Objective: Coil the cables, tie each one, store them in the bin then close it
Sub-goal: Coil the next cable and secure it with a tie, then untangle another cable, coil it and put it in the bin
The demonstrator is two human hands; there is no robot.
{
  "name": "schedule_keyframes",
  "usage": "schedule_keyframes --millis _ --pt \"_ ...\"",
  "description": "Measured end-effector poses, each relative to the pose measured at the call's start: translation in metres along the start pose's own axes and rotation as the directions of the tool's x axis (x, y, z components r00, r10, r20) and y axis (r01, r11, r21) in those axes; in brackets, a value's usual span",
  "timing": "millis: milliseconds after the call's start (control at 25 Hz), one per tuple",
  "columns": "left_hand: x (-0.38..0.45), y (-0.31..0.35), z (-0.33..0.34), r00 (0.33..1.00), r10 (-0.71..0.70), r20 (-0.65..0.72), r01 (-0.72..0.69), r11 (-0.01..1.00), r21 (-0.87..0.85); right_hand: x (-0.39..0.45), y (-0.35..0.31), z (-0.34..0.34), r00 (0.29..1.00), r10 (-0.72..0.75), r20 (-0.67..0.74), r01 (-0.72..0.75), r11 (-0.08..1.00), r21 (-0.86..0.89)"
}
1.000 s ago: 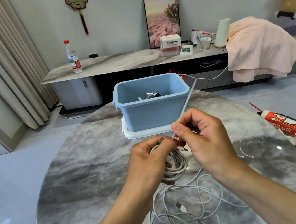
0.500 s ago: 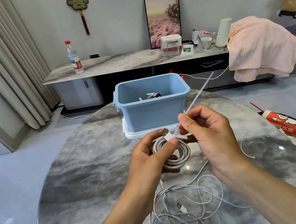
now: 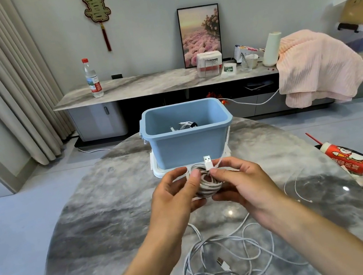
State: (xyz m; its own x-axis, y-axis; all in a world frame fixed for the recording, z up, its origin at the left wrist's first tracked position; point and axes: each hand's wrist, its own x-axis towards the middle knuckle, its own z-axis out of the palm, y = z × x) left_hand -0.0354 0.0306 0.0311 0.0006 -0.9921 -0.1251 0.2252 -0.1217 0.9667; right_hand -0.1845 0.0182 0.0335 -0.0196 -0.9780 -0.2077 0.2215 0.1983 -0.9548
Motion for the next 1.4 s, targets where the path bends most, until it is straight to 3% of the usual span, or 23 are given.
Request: schedule_keyframes --millis 160,320,400,520,680,800,880,920,1000,1040,1120,1160,1240,1320,1400 --pt "0.013 0.009 -0.009 0.981 -0.1 -0.165 0.083 0.991 -0.109 0.034 -0.028 0.02 0.994 0.11 -0.004 -0.105 0.961 0.255" --pt "0.016 0.014 -0.015 0.973 -0.114 -0.203 0.088 0.988 -0.13 0.115 -0.089 0.064 0.989 0.148 -0.018 -0.133 0.927 0.351" --pt "0.015 0.017 -0.017 0.97 -0.118 -0.211 0.094 0.988 -0.121 0.14 -0.089 0.077 0.97 0.238 -0.039 -0.222 0.943 0.247" --pt "0.021 0.019 -0.023 0.97 -0.118 -0.211 0.097 0.989 -0.11 0.138 -0.045 0.068 0.945 0.32 0.063 -0.321 0.947 0.009" --pt "0.022 0.022 -0.02 0.981 -0.1 -0.164 0.091 0.994 -0.066 0.101 -0.002 0.016 0.959 0.28 0.028 -0.262 0.923 -0.282" --pt "0.022 0.009 -0.02 0.986 -0.121 -0.112 0.128 0.99 0.059 0.061 0.012 -0.029 0.963 0.268 0.026 -0.224 0.85 -0.477" --pt "0.024 -0.007 -0.019 0.993 -0.099 -0.071 0.114 0.958 0.265 0.046 0.02 -0.057 0.978 0.21 0.011 -0.137 0.678 -0.722" --pt "0.027 -0.017 -0.02 0.999 -0.048 -0.018 0.05 0.867 0.496 0.045 0.022 -0.071 0.99 0.138 -0.002 -0.067 0.466 -0.882" --pt "0.03 -0.04 -0.026 0.984 -0.077 0.164 -0.113 0.441 0.89 0.048 0.03 -0.088 0.998 0.054 -0.034 -0.034 0.007 -0.999" --pt "0.028 -0.051 -0.028 0.957 -0.193 0.218 -0.165 0.256 0.952 0.047 0.036 -0.095 0.992 0.108 -0.065 -0.057 -0.076 -0.995" --pt "0.021 -0.074 -0.028 0.893 -0.375 0.249 -0.236 0.08 0.968 0.048 0.052 -0.107 0.928 0.357 -0.11 -0.117 -0.002 -0.993" --pt "0.018 -0.082 -0.027 0.892 -0.355 0.278 -0.29 0.02 0.957 0.047 0.058 -0.111 0.878 0.468 -0.1 -0.142 0.054 -0.988" --pt "0.018 -0.087 -0.026 0.915 -0.232 0.331 -0.345 -0.019 0.939 0.047 0.058 -0.116 0.855 0.517 -0.038 -0.139 0.158 -0.978" --pt "0.024 -0.081 -0.026 0.921 -0.152 0.359 -0.348 0.095 0.933 0.051 0.048 -0.12 0.891 0.454 0.023 -0.171 0.383 -0.908" --pt "0.027 -0.063 -0.023 0.912 -0.157 0.38 -0.296 0.388 0.873 0.057 0.036 -0.127 0.927 0.374 0.025 -0.225 0.609 -0.761"
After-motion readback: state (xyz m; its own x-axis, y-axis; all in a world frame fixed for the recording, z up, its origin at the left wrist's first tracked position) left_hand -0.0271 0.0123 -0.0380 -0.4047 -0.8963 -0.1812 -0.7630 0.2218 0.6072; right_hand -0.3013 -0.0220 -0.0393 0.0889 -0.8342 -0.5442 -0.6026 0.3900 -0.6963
